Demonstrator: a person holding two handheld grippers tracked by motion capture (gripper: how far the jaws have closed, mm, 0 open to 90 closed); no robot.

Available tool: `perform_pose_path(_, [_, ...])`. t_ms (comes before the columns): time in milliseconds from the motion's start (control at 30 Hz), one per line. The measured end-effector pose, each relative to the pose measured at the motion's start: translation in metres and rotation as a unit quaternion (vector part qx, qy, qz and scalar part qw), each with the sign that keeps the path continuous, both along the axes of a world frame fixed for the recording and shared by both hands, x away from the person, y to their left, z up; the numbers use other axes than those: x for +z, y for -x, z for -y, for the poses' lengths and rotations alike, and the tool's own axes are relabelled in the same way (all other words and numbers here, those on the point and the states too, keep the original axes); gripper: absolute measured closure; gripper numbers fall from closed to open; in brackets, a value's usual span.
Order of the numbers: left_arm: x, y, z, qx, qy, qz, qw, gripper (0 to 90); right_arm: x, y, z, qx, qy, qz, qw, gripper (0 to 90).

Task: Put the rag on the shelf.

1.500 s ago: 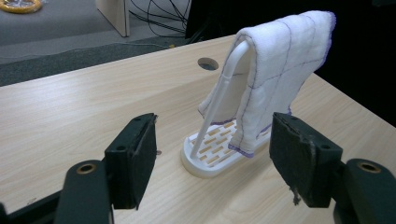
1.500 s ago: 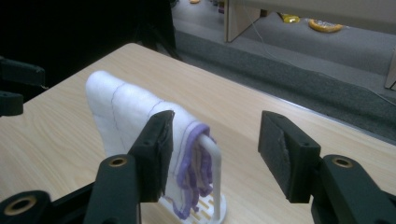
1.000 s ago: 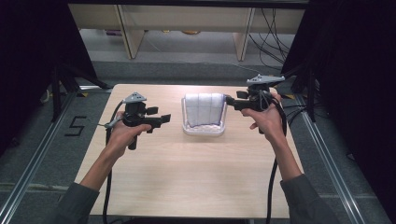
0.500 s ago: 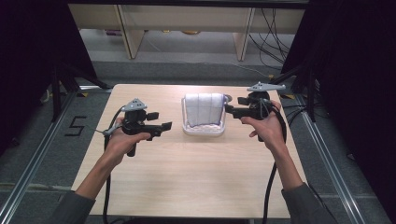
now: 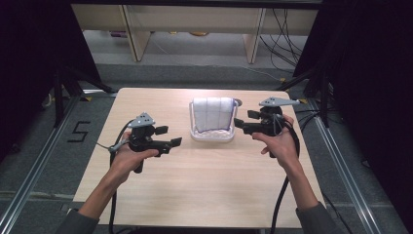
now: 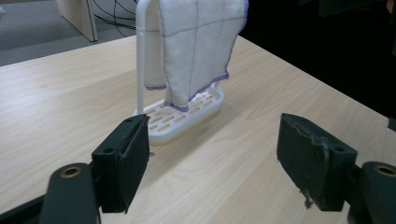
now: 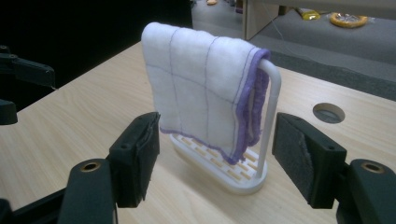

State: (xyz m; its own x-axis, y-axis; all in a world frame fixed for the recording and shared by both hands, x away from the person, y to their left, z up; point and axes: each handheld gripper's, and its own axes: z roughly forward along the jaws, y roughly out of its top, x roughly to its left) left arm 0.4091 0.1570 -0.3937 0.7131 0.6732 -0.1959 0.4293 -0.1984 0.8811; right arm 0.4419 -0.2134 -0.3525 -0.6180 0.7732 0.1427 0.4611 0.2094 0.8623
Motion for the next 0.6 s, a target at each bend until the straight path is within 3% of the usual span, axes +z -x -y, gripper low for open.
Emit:
perform_pose_path(33, [-0.001,0.001,0.0,-0.003,0.0,0.001,1.0,25.1,-0.002,0.001,0.0,0.006,0.0,0.004,1.0,32.6])
perform_pose_path(67, [-0.002,0.003,0.0,-0.002,0.002,0.0,1.0,25.1,-0.002,0.003,0.001,0.006,-0.001,-0.008,1.0,32.5])
perform_pose_path(233, [-0.009,0.012,0.0,-0.005,0.001,-0.003,1.0,24.9,-0.01,0.007,0.001,0.013,0.0,0.0,0.9999,32.5])
perform_pose_path(267, [-0.01,0.012,0.0,-0.01,0.004,-0.002,0.9999,24.9,-0.012,0.01,0.0,0.012,-0.002,-0.01,0.9999,32.4])
perform_pose_path(367, [-0.014,0.016,0.0,-0.01,-0.003,-0.003,0.9999,24.9,-0.016,0.012,-0.001,0.014,-0.005,-0.013,0.9998,32.4])
perform_pose_path(400, [-0.016,0.017,-0.001,-0.011,-0.004,-0.006,0.9999,24.9,-0.017,0.012,0.0,0.021,0.005,-0.005,0.9998,32.4])
perform_pose_path(433, [-0.017,0.018,0.0,-0.012,-0.002,-0.006,0.9999,24.9,-0.019,0.013,-0.001,0.022,0.003,-0.011,0.9997,32.4])
perform_pose_path(467, [-0.018,0.019,-0.001,-0.012,-0.005,-0.009,0.9999,24.9,-0.021,0.012,-0.001,0.028,0.008,0.003,0.9996,32.4])
perform_pose_path(500, [-0.019,0.02,-0.001,-0.014,-0.007,-0.009,0.9998,24.9,-0.022,0.015,-0.003,0.018,0.0,-0.013,0.9997,32.4])
perform_pose_path(600, [-0.023,0.023,-0.001,-0.02,-0.006,-0.01,0.9997,24.8,-0.027,0.017,-0.004,0.021,0.003,-0.015,0.9997,32.3])
